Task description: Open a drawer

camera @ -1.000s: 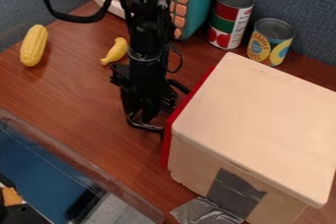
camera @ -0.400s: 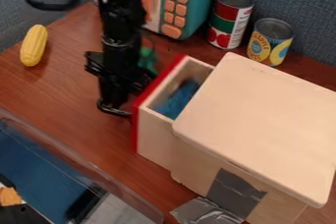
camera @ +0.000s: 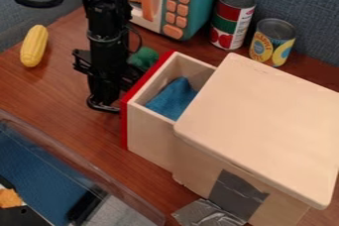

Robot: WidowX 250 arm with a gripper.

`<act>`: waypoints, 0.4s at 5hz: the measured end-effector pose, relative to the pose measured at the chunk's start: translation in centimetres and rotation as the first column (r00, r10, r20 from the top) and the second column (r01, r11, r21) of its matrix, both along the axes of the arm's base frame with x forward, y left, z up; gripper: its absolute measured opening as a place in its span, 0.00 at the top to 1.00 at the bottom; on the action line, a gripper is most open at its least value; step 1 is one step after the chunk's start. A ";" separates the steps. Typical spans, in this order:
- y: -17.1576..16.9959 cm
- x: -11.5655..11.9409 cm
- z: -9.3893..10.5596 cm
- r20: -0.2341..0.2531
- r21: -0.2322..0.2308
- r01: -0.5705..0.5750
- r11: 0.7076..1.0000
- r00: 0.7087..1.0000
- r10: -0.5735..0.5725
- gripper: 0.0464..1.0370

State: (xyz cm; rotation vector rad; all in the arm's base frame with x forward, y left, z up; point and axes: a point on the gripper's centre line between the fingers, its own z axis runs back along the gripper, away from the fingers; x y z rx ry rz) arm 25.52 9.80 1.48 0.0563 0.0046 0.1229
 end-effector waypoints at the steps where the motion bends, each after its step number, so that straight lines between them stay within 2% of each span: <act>1: 0.2 0.0 0.0 0.001 0.011 0.008 1.000 1.000 -0.008 0.92; 2: 0.4 -0.1 0.2 -0.021 0.044 0.024 0.999 1.000 -0.023 0.92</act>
